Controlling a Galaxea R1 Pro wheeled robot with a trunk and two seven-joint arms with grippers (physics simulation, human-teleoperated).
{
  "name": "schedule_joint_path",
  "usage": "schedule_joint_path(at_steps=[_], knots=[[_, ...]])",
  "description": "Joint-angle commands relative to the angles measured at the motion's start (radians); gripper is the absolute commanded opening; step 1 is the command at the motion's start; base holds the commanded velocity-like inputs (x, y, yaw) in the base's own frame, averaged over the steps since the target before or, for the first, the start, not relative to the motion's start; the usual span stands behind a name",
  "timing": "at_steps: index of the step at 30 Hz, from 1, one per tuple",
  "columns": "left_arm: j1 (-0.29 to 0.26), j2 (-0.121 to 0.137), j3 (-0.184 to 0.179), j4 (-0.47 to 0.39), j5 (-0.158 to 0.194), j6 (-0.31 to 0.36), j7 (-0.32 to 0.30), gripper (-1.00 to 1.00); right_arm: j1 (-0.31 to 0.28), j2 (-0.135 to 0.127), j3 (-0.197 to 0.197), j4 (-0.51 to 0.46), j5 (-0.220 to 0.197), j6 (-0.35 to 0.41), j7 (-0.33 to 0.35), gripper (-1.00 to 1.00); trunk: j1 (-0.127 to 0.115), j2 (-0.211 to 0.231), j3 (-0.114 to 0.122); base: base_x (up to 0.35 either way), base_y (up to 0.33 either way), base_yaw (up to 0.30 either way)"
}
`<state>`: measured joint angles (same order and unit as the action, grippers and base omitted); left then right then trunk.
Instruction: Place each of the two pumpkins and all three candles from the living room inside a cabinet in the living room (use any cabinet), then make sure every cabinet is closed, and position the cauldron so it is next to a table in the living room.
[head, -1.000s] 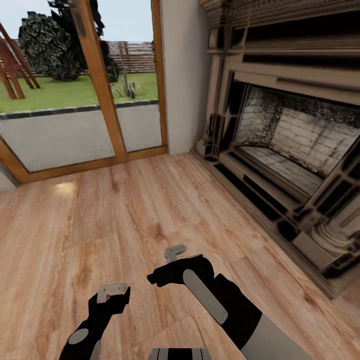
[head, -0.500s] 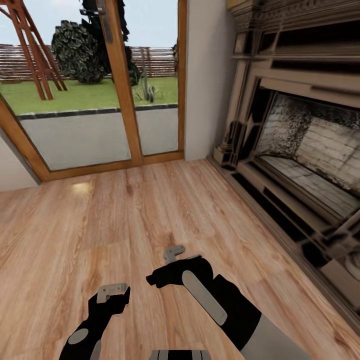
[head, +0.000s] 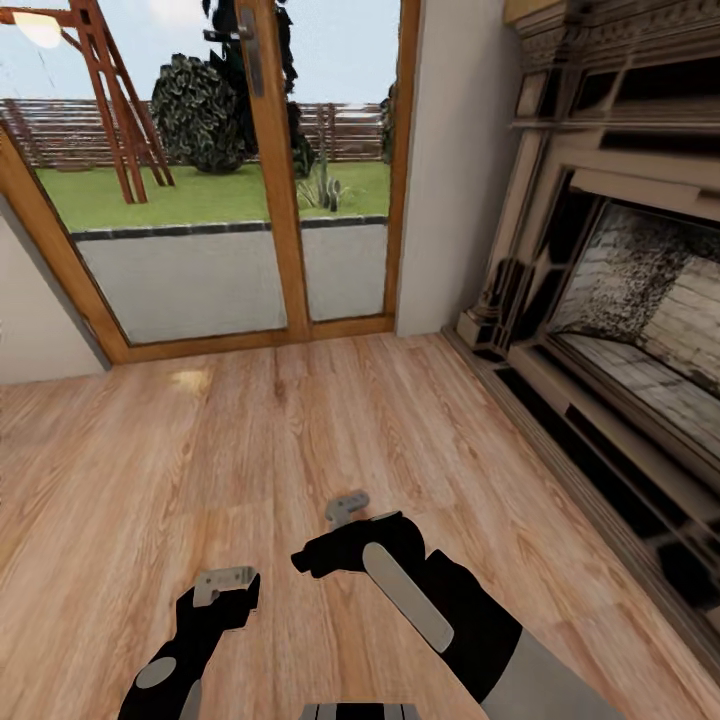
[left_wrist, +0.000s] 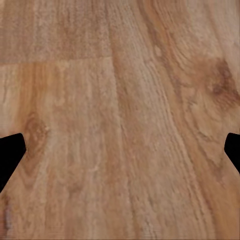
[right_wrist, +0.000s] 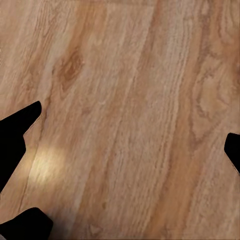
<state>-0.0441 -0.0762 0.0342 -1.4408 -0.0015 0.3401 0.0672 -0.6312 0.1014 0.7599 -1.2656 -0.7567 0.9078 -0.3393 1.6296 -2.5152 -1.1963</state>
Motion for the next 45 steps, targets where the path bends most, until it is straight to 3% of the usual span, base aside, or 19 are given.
schedule_joint_path(at_steps=[1,19,45], knots=[[0.000,-0.001,0.001,-0.001,0.000,0.005,0.002,1.00,-0.001,0.000,0.001,-0.002,-0.010,0.002,-0.010,1.00,0.000,0.000,-0.001,0.267,0.170,0.049],[0.000,-0.001,-0.002,-0.001,0.000,0.001,0.002,1.00,-0.001,0.001,0.001,-0.002,-0.010,0.002,-0.010,1.00,0.000,0.000,0.008,0.100,0.057,0.232],[0.000,-0.001,-0.002,-0.002,0.000,0.000,0.003,1.00,-0.001,0.001,0.002,0.000,-0.010,0.002,-0.010,1.00,0.000,0.000,0.023,0.023,-0.063,0.276]])
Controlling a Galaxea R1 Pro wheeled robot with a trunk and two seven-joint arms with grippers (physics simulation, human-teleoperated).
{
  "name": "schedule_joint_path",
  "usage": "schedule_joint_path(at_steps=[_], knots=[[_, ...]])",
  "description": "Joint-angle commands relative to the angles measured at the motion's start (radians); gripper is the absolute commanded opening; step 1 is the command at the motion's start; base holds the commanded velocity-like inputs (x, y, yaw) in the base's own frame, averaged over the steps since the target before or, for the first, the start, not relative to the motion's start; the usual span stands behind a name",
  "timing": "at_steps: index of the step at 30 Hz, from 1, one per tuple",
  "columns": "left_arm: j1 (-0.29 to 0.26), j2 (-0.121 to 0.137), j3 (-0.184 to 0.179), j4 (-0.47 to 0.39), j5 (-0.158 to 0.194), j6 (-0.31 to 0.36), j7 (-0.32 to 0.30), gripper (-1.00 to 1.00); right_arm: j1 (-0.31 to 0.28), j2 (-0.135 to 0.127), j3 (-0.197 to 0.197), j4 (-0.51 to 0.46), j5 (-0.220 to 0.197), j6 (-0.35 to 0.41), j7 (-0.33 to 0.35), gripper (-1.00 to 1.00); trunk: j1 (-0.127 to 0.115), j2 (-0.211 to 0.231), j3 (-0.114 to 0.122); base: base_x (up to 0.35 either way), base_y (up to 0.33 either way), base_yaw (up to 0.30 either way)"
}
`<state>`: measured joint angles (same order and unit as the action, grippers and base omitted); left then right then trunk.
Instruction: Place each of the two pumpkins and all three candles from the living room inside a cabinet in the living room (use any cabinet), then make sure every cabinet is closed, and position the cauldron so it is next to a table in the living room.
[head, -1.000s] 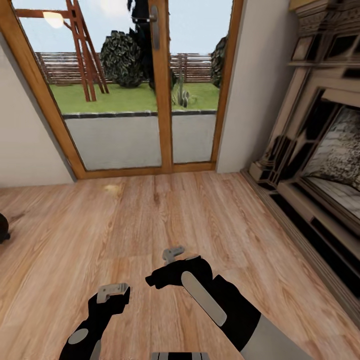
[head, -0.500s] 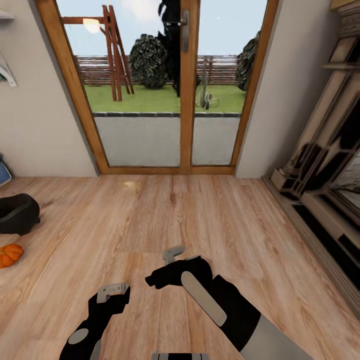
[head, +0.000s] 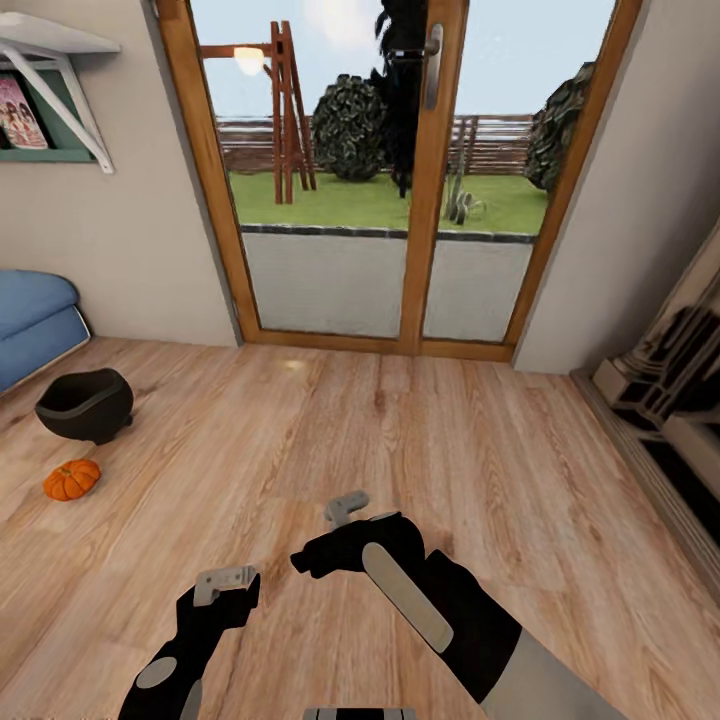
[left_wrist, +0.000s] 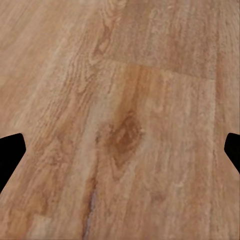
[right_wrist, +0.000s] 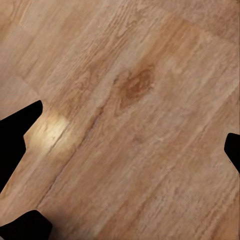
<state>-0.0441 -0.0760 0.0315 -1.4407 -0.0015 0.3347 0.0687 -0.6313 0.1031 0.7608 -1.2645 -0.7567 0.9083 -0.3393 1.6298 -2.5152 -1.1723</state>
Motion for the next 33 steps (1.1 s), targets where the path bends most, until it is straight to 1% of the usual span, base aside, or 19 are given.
schedule_joint_path(at_steps=[1,5,11,27,29,30,33], knots=[[0.000,-0.001,0.001,-0.002,0.000,0.006,0.002,1.00,-0.001,0.000,0.001,-0.001,-0.010,0.001,-0.010,1.00,0.000,0.000,0.000,0.160,-0.177,0.265],[0.000,-0.001,0.001,-0.001,0.000,0.006,0.002,1.00,-0.001,0.000,0.000,-0.002,-0.010,0.001,-0.009,1.00,0.000,0.000,0.001,0.174,-0.195,0.145],[0.000,-0.001,0.001,0.000,0.000,0.006,0.002,1.00,-0.001,-0.001,-0.001,0.001,-0.011,0.003,-0.005,1.00,0.000,0.000,0.001,0.158,-0.138,0.027],[-0.001,-0.005,0.005,0.000,0.000,0.014,0.009,1.00,-0.001,-0.003,-0.012,-0.004,-0.021,0.001,0.001,1.00,0.000,0.000,0.001,0.018,-0.012,0.002],[-0.002,-0.007,0.005,0.001,0.009,0.017,0.013,1.00,-0.001,-0.003,-0.015,-0.004,-0.022,0.002,0.000,1.00,0.000,0.000,0.005,0.000,0.000,0.000],[-0.003,-0.006,0.005,0.001,0.028,0.024,0.021,1.00,-0.001,-0.003,-0.017,-0.003,-0.022,0.002,-0.003,1.00,-0.001,0.000,0.009,0.000,0.000,0.000],[-0.003,-0.004,0.004,0.005,0.063,0.039,0.043,1.00,-0.001,-0.004,-0.019,-0.002,-0.018,0.005,-0.008,1.00,-0.002,0.001,0.020,0.000,0.000,0.000]])
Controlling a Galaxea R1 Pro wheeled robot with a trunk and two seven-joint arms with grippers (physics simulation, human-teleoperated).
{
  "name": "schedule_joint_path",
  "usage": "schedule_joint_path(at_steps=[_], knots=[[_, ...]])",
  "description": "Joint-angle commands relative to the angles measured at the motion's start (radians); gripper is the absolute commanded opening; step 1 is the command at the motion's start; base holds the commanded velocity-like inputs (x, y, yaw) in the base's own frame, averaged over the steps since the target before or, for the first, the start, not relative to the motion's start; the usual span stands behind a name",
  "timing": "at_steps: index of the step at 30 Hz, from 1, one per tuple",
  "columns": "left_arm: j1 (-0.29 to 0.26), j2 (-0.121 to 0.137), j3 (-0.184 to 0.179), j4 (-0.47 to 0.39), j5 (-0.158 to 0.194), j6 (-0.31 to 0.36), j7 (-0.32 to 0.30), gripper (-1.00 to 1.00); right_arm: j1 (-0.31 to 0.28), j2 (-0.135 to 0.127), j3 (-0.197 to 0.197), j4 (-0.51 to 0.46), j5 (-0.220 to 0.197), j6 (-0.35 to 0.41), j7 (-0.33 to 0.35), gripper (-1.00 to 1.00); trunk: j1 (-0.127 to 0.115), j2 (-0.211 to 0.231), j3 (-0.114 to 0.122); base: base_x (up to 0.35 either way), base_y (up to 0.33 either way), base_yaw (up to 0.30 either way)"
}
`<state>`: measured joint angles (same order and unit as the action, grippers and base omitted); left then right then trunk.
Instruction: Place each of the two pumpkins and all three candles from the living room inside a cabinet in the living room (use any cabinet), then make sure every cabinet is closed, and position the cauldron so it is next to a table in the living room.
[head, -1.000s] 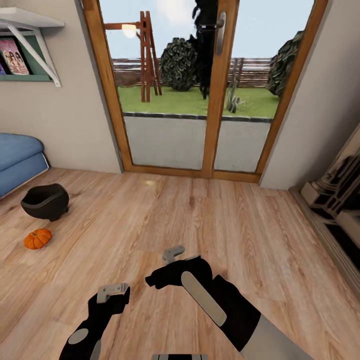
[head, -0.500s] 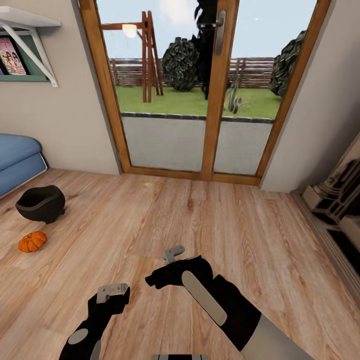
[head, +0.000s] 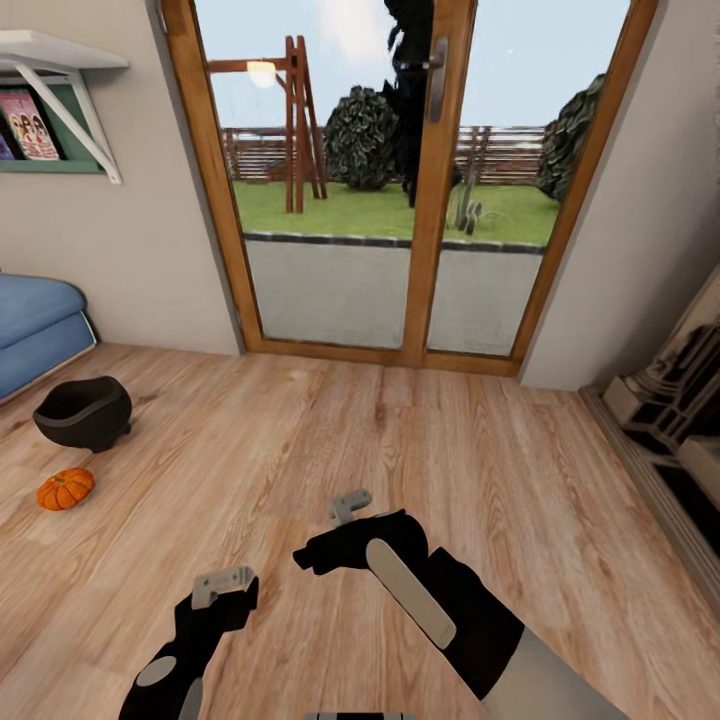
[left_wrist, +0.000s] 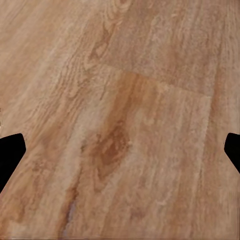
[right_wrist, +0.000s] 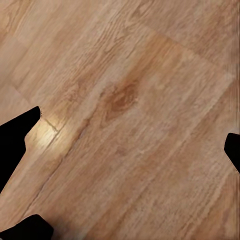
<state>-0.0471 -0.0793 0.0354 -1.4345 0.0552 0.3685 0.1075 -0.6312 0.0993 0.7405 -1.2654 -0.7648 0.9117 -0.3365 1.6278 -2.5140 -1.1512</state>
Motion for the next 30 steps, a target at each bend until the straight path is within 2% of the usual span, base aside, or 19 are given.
schedule_joint_path(at_steps=[1,8,30], knots=[[-0.001,0.000,0.001,0.000,0.012,0.008,0.009,1.00,-0.001,0.000,0.000,0.000,-0.010,0.002,-0.011,1.00,-0.001,0.000,0.003,0.000,0.000,0.000],[-0.002,0.001,0.001,0.001,0.031,0.016,0.026,1.00,-0.001,-0.001,-0.002,0.003,-0.006,0.005,-0.015,1.00,-0.004,0.002,0.030,0.000,0.000,0.000],[0.000,0.001,0.000,-0.004,0.037,0.044,0.029,1.00,-0.001,-0.002,0.000,0.001,-0.004,0.003,-0.014,1.00,-0.014,0.007,0.115,0.000,0.000,0.000]])
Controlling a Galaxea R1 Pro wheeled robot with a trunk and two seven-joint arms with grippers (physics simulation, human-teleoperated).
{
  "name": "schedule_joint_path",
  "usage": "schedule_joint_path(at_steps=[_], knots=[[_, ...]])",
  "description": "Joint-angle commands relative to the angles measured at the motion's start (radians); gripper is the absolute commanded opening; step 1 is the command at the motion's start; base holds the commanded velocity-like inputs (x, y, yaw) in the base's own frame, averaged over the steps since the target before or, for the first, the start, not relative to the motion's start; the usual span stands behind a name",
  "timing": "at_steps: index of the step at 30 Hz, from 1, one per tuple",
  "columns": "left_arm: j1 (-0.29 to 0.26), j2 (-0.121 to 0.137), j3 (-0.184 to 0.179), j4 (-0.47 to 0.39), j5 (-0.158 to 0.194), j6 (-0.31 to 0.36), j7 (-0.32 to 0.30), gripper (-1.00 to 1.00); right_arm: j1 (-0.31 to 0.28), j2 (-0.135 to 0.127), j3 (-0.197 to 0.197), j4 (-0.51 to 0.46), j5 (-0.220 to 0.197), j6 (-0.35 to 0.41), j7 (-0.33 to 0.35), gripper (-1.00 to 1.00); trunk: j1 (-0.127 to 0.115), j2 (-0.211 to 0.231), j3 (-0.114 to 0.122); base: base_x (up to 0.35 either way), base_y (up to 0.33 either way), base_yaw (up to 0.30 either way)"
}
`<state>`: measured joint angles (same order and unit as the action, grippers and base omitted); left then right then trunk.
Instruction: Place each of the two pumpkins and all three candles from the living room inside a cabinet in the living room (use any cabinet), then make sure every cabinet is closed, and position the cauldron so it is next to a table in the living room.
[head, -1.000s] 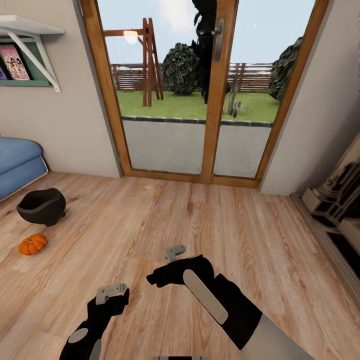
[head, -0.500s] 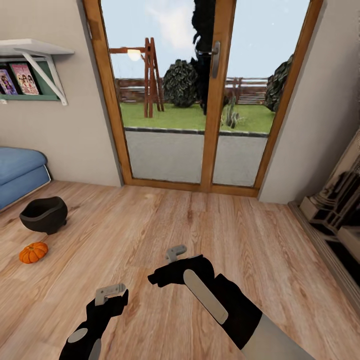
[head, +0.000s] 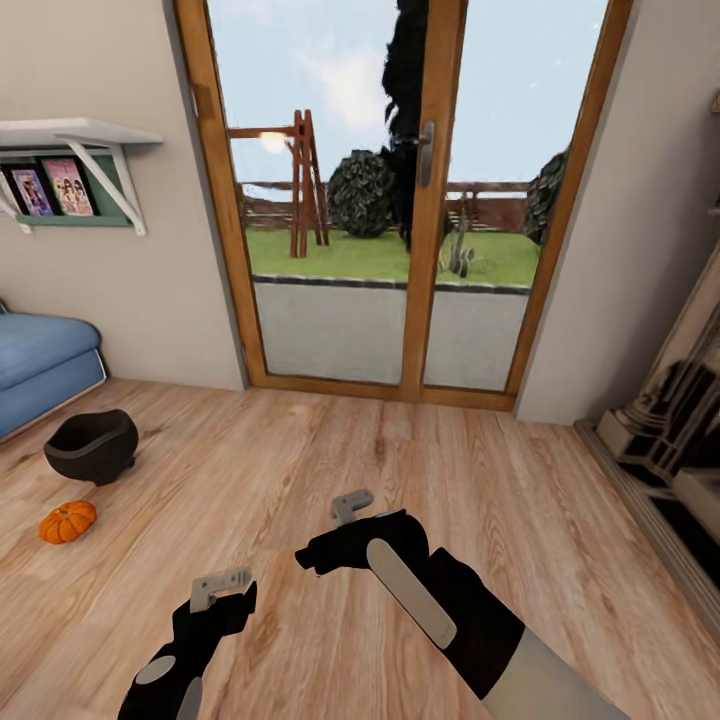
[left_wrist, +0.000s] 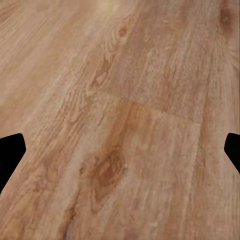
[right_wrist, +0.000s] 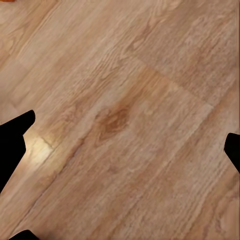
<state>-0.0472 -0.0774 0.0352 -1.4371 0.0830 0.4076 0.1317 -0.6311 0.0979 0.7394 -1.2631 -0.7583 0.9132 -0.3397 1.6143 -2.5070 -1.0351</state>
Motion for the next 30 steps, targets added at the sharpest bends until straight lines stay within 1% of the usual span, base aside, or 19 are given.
schedule_joint_path(at_steps=[1,4,8,30], knots=[[0.000,-0.001,0.001,-0.002,0.009,0.006,0.005,1.00,-0.001,0.000,0.001,-0.001,-0.010,0.001,-0.011,1.00,-0.001,0.000,0.003,0.000,0.000,0.019],[0.000,-0.001,0.001,-0.002,0.009,0.007,0.005,1.00,-0.001,0.001,0.002,-0.001,-0.009,0.001,-0.014,1.00,-0.002,0.001,0.015,0.000,0.000,0.121],[-0.001,-0.001,0.001,0.000,0.008,0.008,0.005,1.00,-0.001,0.001,0.006,-0.001,-0.007,0.001,-0.015,1.00,-0.004,0.002,0.030,0.000,0.000,0.229],[-0.001,-0.001,0.000,0.002,0.007,0.008,0.005,1.00,-0.001,0.002,0.013,-0.001,-0.006,0.001,-0.015,1.00,-0.014,0.007,0.115,0.000,0.000,0.287]])
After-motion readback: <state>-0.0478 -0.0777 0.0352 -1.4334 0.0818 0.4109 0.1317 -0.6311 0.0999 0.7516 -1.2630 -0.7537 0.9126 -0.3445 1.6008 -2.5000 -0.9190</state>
